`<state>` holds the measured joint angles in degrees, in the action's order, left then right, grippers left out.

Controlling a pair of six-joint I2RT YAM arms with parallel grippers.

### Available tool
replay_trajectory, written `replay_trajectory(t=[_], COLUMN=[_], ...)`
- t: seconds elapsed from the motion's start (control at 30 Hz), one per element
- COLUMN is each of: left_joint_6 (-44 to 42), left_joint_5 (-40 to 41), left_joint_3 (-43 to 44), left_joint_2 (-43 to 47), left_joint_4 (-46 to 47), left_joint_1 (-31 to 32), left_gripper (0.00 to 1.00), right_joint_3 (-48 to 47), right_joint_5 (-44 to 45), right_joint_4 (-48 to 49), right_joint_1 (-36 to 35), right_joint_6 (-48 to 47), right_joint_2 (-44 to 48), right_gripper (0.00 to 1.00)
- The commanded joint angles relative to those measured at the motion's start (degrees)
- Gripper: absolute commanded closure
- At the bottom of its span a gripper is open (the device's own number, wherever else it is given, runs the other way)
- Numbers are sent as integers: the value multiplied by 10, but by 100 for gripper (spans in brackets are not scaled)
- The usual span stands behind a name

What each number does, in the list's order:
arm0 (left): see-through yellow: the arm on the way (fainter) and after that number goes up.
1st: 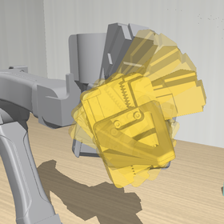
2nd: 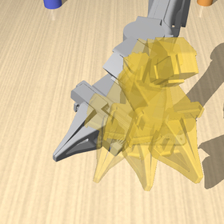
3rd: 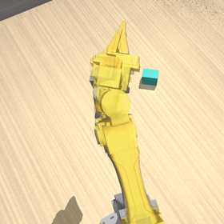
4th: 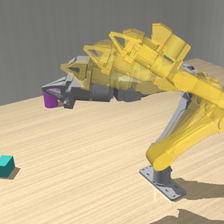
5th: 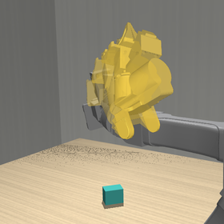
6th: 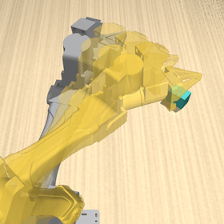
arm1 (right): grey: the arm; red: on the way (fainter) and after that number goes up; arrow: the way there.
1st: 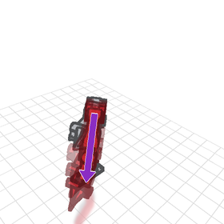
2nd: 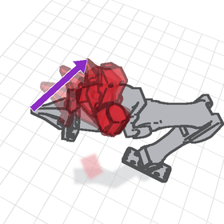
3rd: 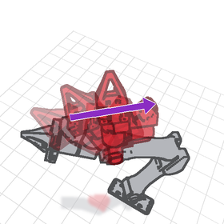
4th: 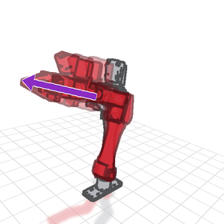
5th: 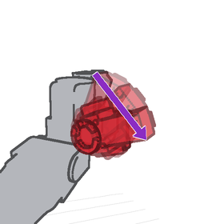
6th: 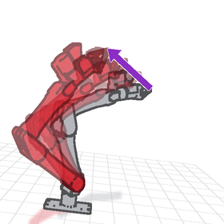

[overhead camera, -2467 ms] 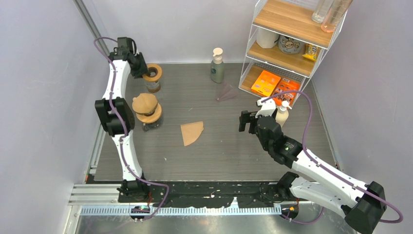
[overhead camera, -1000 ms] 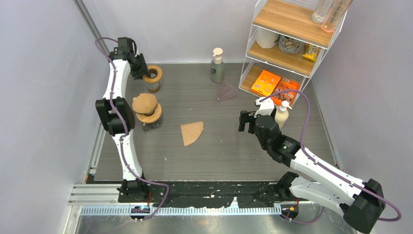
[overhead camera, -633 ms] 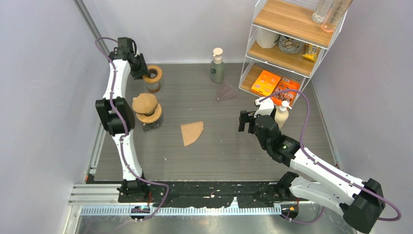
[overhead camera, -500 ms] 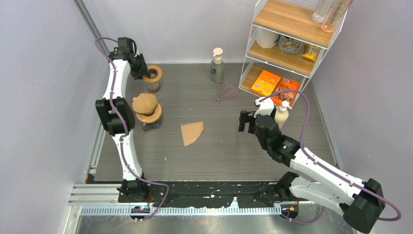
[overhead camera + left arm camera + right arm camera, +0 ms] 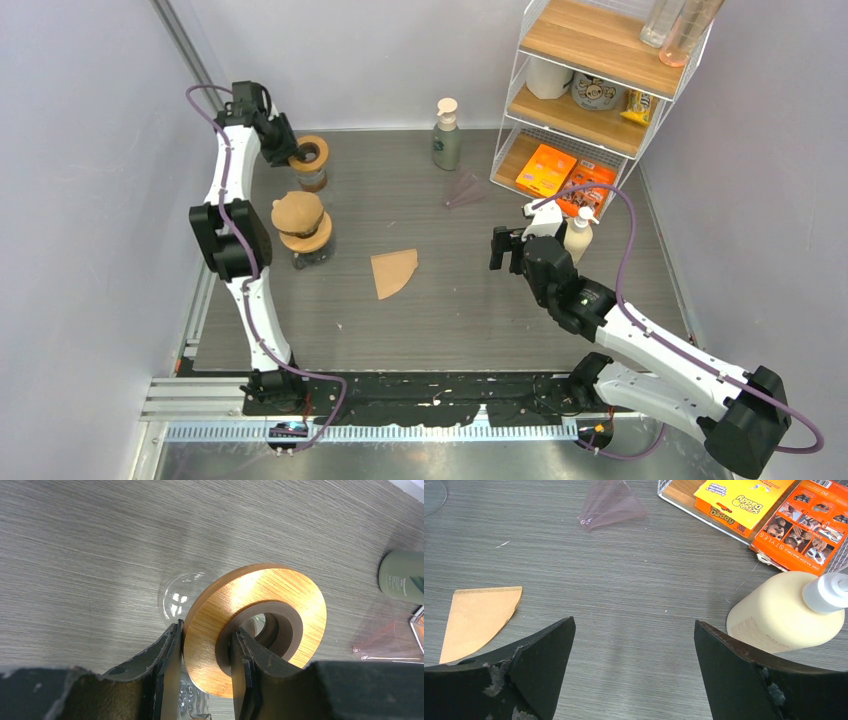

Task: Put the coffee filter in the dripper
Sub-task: Place the dripper holder onto the coffee server.

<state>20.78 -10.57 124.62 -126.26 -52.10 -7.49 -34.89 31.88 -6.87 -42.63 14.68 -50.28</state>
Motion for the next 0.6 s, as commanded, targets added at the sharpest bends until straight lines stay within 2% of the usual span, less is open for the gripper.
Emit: replay_trajectory(t=[0.0, 0.57], left_joint_6=[-2, 47], left_joint_5=[-14, -33], left_joint_3=[-2, -31], left_joint_2=[35, 81], left_joint_4=[9, 54], left_joint_1=[-2, -3], left_gripper=[77, 81], right_joint_3=[-7, -7], right_joint_5=[9, 11], right_joint_4=[25, 24], right_joint_1=[2, 2], right_joint_6=[-4, -5], right_joint_2=[6, 4], right_gripper=[5, 5])
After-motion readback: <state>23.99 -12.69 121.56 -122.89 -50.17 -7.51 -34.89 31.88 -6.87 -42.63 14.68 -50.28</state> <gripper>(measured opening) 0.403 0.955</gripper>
